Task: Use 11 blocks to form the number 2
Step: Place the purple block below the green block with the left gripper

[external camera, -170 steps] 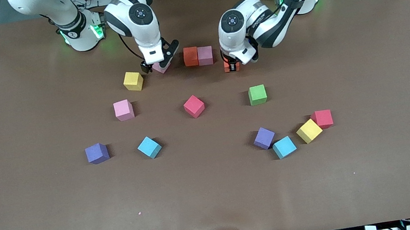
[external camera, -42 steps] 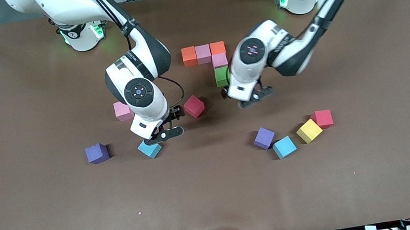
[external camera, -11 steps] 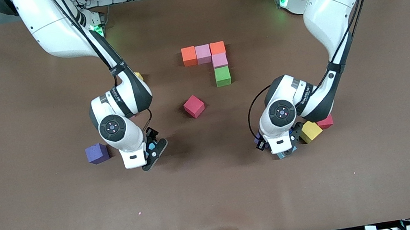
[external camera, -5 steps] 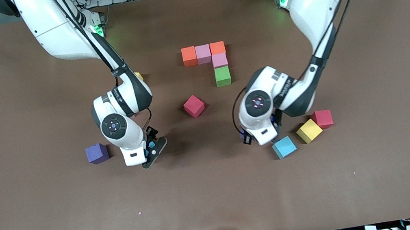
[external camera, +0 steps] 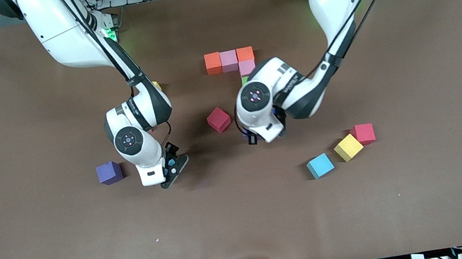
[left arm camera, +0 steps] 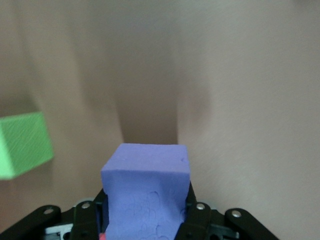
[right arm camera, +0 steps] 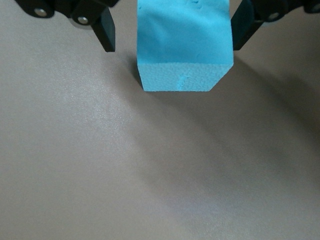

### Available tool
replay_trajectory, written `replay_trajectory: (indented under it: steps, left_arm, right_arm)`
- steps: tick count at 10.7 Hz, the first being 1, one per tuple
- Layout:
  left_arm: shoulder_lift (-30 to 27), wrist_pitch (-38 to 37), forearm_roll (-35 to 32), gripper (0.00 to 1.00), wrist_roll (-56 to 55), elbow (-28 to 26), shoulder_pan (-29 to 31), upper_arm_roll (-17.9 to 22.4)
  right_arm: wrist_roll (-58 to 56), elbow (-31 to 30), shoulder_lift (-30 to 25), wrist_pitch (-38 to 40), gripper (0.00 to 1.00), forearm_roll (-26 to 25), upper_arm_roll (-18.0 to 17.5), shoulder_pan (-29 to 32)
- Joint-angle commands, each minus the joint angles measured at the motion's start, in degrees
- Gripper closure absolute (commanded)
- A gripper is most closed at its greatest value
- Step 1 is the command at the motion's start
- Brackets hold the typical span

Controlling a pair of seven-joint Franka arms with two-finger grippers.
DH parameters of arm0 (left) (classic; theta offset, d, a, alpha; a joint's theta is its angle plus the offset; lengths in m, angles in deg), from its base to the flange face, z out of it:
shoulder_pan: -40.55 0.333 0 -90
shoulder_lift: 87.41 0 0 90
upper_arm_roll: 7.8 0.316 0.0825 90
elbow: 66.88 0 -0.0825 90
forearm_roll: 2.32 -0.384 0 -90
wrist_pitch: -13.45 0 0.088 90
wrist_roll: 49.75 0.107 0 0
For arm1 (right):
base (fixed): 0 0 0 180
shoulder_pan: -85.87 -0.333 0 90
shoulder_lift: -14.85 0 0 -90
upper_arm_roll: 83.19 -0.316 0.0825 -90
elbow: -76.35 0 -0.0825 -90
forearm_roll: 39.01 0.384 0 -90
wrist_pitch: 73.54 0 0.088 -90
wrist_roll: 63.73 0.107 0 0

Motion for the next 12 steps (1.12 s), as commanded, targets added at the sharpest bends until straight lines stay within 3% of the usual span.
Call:
replay_trajectory:
  steps: [1, 3, 4, 6, 9, 12]
  left_arm:
    - [-4.6, -0.7, 0.9, 0.87, -7.1, -6.1, 0.2, -2.2]
    - [-7.9, 0.9, 0.4, 0.91, -13.8, -12.3, 0.1, -4.3]
    - [-10.2, 3.8, 0.4, 0.91, -16.0, -16.4, 0.1, -5.4]
    - [-13.6, 11.6, 0.3, 0.91, -21.7, -23.7, 0.1, -7.0]
    - [-13.7, 17.7, 0.1, 0.92, -26.0, -28.8, -0.4, -7.6]
    - [-12.7, 20.4, 0.2, 0.93, -27.7, -29.4, 0.2, -7.6]
  right_arm:
    - [-0.6, -0.7, -0.4, -0.9, 0.03, 0.0, -0.5, 0.6]
    - [-0.7, -1.1, -0.4, -1.9, 0.41, 0.0, -0.5, 0.8]
    - [-0.7, -1.4, -0.4, -2.2, 0.53, 0.0, -0.5, 0.8]
    - [-0.7, -1.2, -0.6, -2.0, 0.56, 0.0, -0.5, 0.9]
    - [-0.5, -0.9, -2.4, -0.4, 0.56, 0.0, -0.5, 0.7]
    - [-0.7, -0.9, -5.5, 4.2, 0.56, 0.0, -0.7, -0.9]
